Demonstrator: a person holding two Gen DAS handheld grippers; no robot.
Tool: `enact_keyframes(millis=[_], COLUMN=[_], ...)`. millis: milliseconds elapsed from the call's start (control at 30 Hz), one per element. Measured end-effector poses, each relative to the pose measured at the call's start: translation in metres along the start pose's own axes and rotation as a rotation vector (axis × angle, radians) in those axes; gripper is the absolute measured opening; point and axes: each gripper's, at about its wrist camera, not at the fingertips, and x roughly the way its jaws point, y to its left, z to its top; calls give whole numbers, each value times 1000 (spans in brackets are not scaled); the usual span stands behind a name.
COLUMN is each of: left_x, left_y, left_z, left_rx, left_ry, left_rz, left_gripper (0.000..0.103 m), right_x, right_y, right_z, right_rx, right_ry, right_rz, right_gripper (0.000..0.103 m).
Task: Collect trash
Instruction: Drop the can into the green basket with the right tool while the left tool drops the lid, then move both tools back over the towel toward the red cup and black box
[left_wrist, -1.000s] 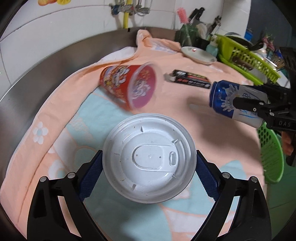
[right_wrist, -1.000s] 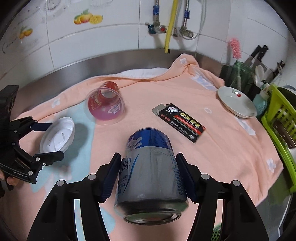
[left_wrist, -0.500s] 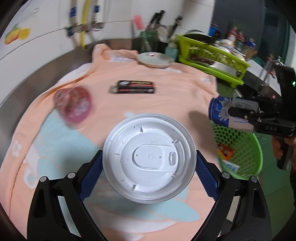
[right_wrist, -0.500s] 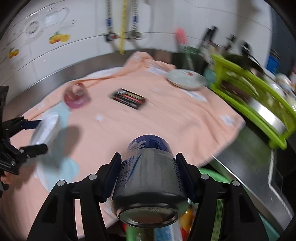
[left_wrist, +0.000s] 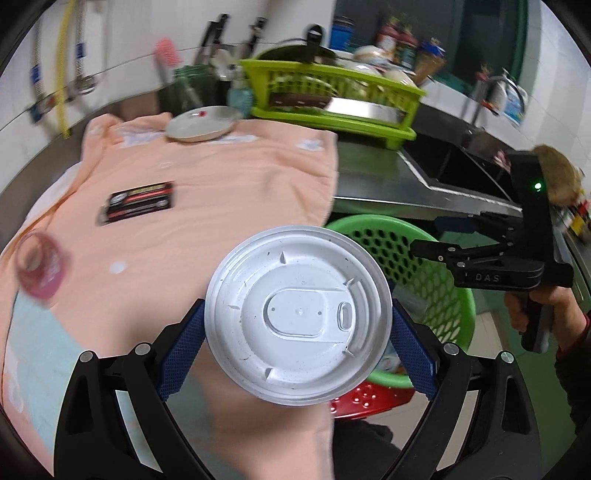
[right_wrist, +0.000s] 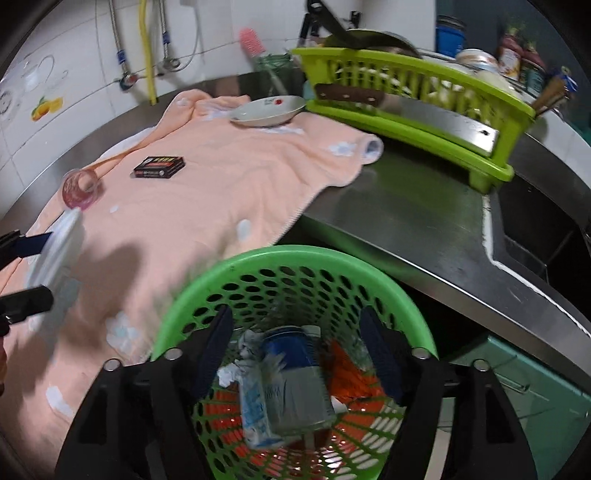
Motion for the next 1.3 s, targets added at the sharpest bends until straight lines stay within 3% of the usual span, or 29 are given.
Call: enact_keyframes(millis=[533,967,1300], left_x=[71,68,51], left_y=[-66,-66,-51], left_z=[12,7,4], left_rx=[67,56,40], left_ry=[126,132,109], left_rz=[-51,-74,-46], left_gripper=[94,97,97], right_x=[-34,-37,-40], right_y=[-42,-34,-23], right_z=[-22,-18,-7], right_rx=[52,38,14], right_ry=[-51,-65,-78], right_rz=[-37,-29,-13], right_gripper=[80,80,80])
